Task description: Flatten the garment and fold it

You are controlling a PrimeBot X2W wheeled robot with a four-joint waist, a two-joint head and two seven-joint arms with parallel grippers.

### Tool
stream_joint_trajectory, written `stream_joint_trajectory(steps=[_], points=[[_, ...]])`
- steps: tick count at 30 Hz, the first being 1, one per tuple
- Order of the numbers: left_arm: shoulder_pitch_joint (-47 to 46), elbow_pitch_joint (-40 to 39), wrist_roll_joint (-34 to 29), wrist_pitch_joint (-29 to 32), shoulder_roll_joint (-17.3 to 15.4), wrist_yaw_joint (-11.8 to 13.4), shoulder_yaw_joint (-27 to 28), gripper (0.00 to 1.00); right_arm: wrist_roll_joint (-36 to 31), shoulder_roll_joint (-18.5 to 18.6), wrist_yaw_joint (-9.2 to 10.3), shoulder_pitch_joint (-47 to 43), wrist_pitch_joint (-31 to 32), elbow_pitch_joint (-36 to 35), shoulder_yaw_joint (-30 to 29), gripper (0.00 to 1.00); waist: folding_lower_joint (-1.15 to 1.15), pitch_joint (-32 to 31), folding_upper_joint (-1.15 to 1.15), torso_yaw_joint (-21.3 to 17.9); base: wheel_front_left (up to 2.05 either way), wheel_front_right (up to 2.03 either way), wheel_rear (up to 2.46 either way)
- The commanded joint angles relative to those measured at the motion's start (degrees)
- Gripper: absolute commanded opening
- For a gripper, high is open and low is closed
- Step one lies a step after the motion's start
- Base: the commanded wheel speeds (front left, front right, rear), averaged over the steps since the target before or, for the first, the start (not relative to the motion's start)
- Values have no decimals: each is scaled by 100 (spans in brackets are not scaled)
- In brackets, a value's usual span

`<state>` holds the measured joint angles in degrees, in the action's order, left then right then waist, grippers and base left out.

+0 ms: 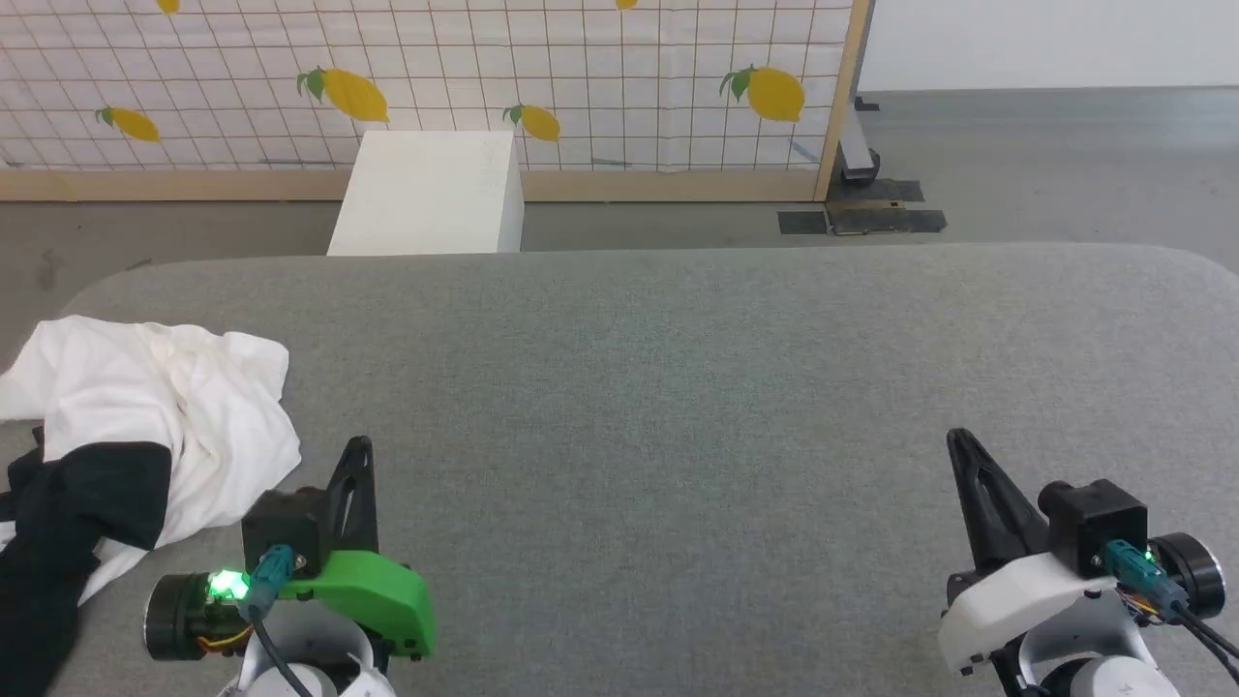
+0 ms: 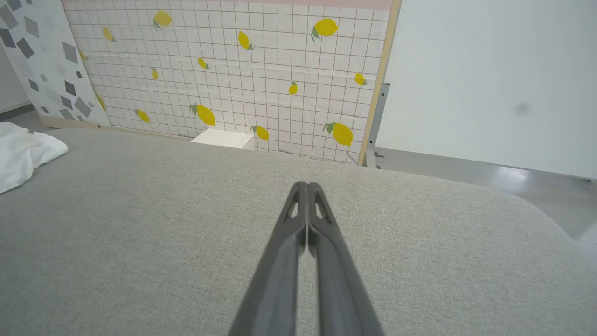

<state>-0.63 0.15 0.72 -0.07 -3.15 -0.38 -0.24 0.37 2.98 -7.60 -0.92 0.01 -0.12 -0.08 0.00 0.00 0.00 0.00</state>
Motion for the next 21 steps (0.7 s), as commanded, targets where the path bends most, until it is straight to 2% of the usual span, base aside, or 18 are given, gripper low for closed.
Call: stream_joint_trajectory(steps=[1, 21], points=[[63, -15, -72, 7, 27, 38, 24, 0, -37, -11, 11, 92, -1, 12, 8, 0, 0, 0, 0, 0, 0, 0, 0], [63, -15, -72, 7, 27, 38, 24, 0, -37, -11, 11, 92, -1, 12, 8, 0, 0, 0, 0, 0, 0, 0, 0]])
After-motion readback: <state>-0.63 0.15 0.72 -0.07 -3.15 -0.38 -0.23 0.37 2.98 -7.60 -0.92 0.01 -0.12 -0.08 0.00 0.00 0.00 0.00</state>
